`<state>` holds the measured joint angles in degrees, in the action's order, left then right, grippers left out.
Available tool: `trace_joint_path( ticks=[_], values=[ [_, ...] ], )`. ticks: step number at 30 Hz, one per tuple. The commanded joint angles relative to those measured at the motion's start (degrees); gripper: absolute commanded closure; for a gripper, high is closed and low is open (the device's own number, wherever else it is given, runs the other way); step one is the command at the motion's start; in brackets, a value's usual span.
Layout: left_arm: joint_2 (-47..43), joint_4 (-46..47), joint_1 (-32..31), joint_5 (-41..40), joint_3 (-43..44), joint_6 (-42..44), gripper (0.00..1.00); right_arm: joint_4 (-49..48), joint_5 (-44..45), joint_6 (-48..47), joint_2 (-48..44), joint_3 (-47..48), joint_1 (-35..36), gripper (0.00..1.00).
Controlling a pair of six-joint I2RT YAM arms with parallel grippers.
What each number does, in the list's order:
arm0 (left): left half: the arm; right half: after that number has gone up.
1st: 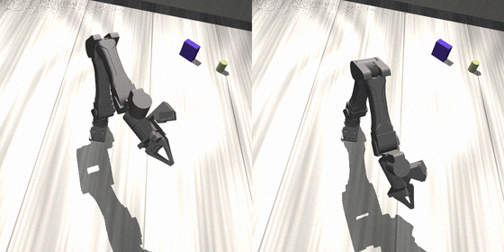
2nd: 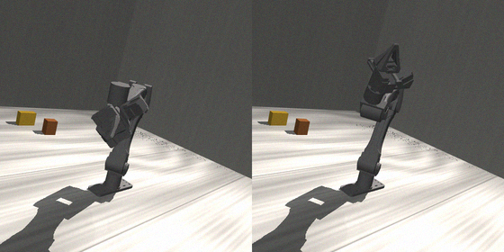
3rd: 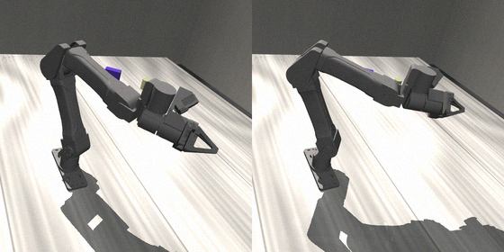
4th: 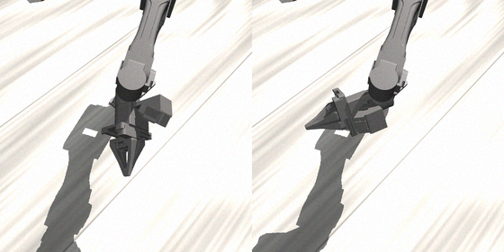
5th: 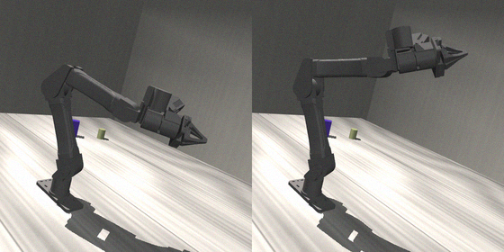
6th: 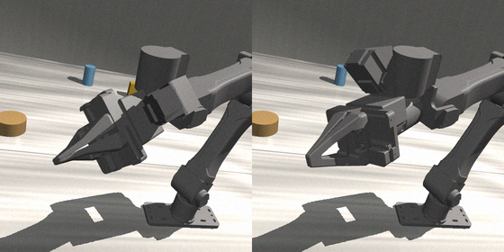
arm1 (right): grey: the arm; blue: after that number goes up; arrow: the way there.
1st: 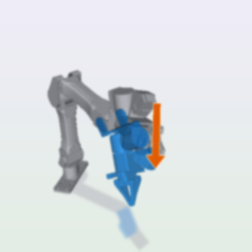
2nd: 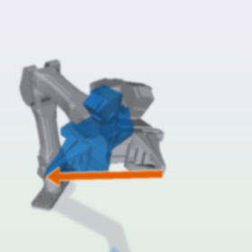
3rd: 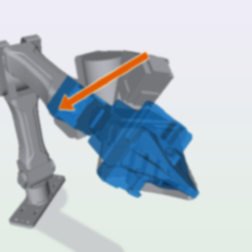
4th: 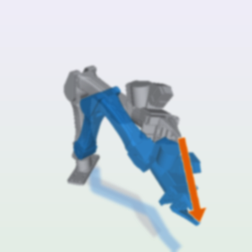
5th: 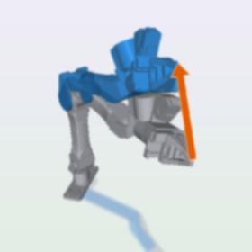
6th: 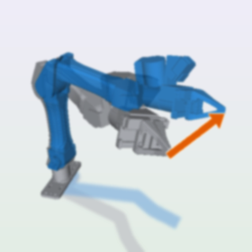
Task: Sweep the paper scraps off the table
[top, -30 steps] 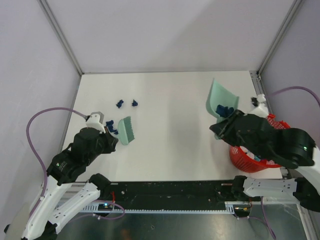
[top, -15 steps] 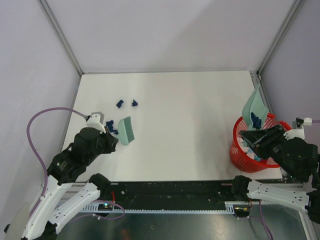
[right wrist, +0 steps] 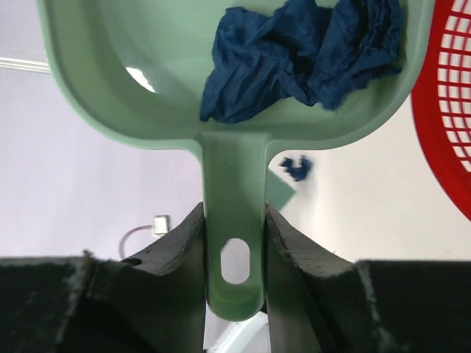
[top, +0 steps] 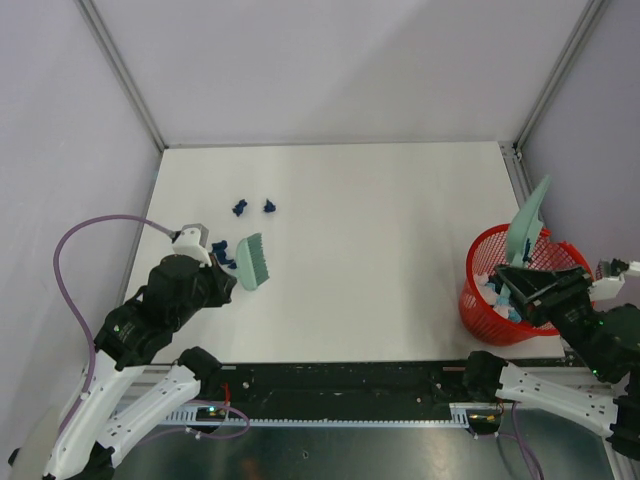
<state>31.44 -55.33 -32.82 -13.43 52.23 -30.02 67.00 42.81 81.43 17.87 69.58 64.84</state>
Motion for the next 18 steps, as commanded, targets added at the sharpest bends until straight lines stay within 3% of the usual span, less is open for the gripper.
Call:
trace_joint_path(
  ticks=[1, 8, 13, 18],
  values=[
    [-0.6, 2.6, 0.3, -1.1, -0.2, -0.8, 1.0, -13.3, 2.9, -2.4, -6.2, -3.3, -0.3, 1.0],
    [-0.4, 2.5, 0.3, -1.3, -0.3, -0.8, 1.0, -16.1, 4.4, -1.2, -11.4, -4.2, 0.7, 1.0],
    [-0.4, 2.5, 0.3, -1.5, -0.2, -0.9, 1.0, -16.9, 6.0, 0.4, -12.4, -4.8, 5.4, 1.0],
    [-0.5, 2.6, 0.3, -1.5, -0.2, -0.9, 1.0, -26.1, 7.3, -1.8, -15.7, -9.9, 9.3, 1.0]
  ],
)
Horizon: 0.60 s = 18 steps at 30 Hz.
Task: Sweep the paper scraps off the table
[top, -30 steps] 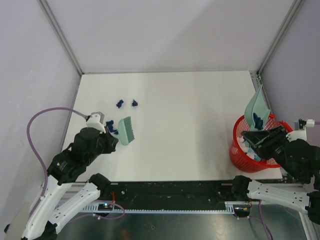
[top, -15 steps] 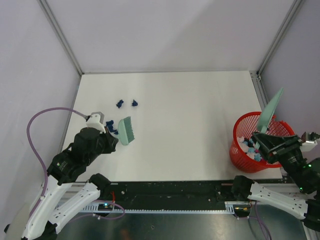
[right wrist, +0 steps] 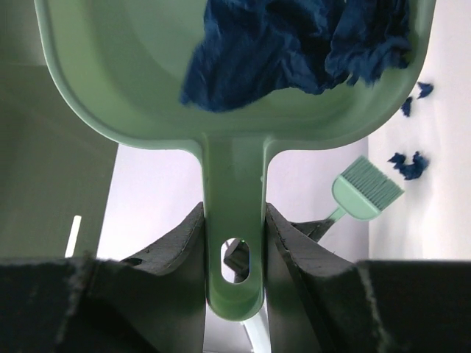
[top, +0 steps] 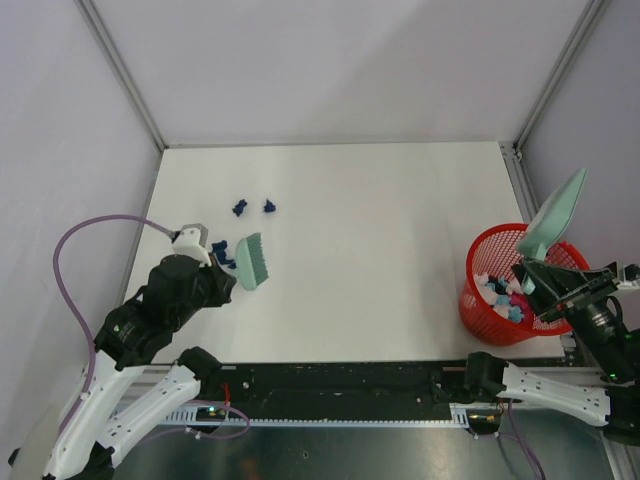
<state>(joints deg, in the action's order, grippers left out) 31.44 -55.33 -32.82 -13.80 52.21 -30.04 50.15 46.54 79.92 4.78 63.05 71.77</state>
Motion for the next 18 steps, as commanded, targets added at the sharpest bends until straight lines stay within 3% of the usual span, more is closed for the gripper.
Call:
trace_joint_path(
  ticks=[1, 18],
  values=[
    [-0.5, 2.6, 0.3, -1.2, -0.2, -0.9, 1.0, -11.0, 3.9, -0.7, -3.5, -4.3, 3.0, 1.0],
    [-0.9, 2.5, 0.3, -1.3, -0.3, -1.0, 1.0, -16.6, 5.0, -2.8, -5.1, -7.0, 4.8, 1.0]
  ],
)
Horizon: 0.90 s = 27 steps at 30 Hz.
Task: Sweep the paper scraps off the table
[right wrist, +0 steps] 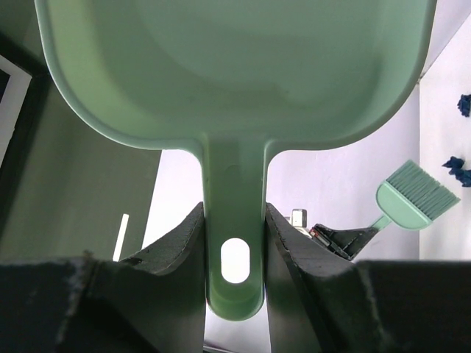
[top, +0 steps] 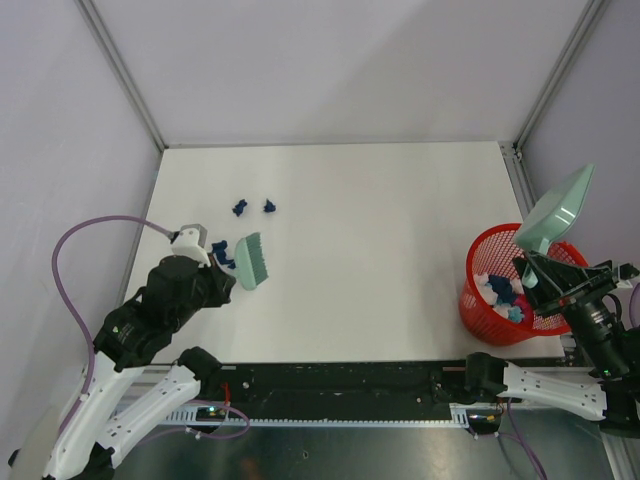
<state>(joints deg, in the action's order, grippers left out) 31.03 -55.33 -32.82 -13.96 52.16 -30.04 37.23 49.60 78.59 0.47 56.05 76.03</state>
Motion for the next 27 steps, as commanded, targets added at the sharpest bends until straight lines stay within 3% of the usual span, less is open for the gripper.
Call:
trace_joint_path(
  ticks=[1, 18, 27],
  values=[
    [-0.5, 2.5, 0.3, -1.2, -0.2, -1.0, 1.0, -4.5, 1.7, -2.7, 0.1, 0.0, 0.7, 1.0],
    [1.3, 2.5, 0.3, -2.3, 0.2, -0.6, 1.0, 3.2, 3.7, -21.3, 22.7, 11.9, 2.8, 1.0],
    [3.3, 2.1, 0.3, -7.2, 3.0, 2.4, 1.0, 11.4, -2.4, -32.1, 42.7, 23.0, 1.3, 1.0]
  ],
)
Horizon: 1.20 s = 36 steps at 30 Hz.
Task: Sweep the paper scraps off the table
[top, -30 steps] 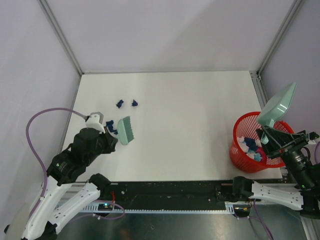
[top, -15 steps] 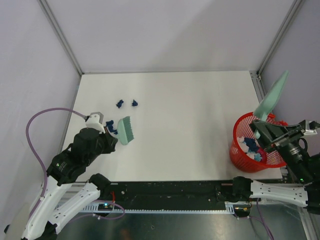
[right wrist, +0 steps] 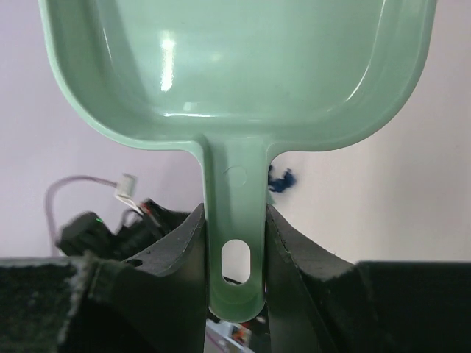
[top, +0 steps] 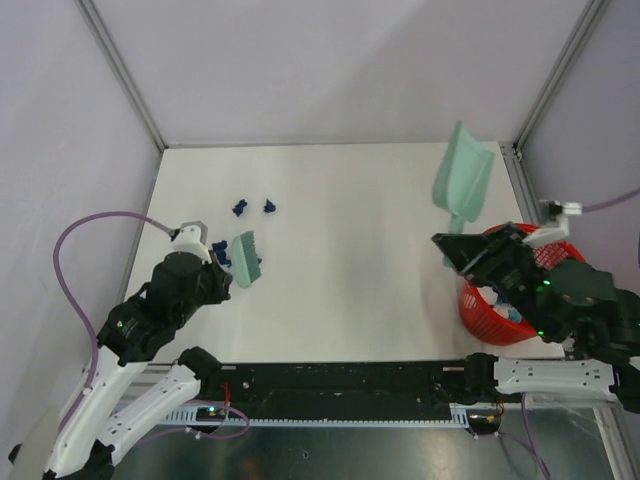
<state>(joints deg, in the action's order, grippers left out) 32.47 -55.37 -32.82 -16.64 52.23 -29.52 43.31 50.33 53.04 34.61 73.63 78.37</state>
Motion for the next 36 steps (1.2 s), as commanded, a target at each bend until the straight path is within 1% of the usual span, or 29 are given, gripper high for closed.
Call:
trace_joint_path(
  ticks=[1, 4, 7, 10, 15, 18, 24, 28, 32, 36],
  values=[
    [2.6, 1.8, 0.3, -6.0, 3.4, 2.1, 1.0, 7.6, -5.0, -6.8, 10.8, 7.2, -1.8, 1.0],
    [6.3, 0.1, 0.3, -9.4, 5.0, 2.5, 1.0, 12.0, -12.1, -7.5, 17.7, 10.0, -6.3, 1.0],
    [10.0, -1.1, 0.4, -11.9, 6.3, 3.1, 1.0, 12.7, -22.2, -8.1, 21.5, 8.8, -11.3, 1.0],
    [12.6, -2.1, 0.6, -14.3, 7.2, 3.5, 1.0, 13.5, -27.1, -8.6, 23.9, 6.8, -13.8, 1.0],
    [15.5, -3.0, 1.3, -18.2, 8.6, 4.9, 1.0, 15.7, -28.9, -9.6, 27.7, 5.4, -14.4, 1.0],
    [17.8, -3.1, 1.8, -19.2, 9.3, 5.6, 1.0, 14.9, -30.1, -10.6, 29.2, 4.1, -14.3, 1.0],
    [26.6, -2.7, 2.1, -20.7, 11.0, 6.5, 1.0, 11.8, -32.0, -13.3, 31.8, 1.5, -14.3, 1.0],
    [32.3, -2.2, 2.1, -19.0, 13.3, 6.9, 1.0, 12.3, -32.5, -15.7, 34.8, 1.1, -14.4, 1.0],
    [37.3, -1.5, 2.1, -16.5, 15.4, 7.4, 1.0, 13.4, -31.3, -16.8, 36.7, 0.3, -14.4, 1.0],
    [40.5, -1.0, 2.1, -12.4, 17.2, 6.9, 1.0, 13.2, -30.6, -17.1, 37.1, -1.3, -14.4, 1.0]
  ],
)
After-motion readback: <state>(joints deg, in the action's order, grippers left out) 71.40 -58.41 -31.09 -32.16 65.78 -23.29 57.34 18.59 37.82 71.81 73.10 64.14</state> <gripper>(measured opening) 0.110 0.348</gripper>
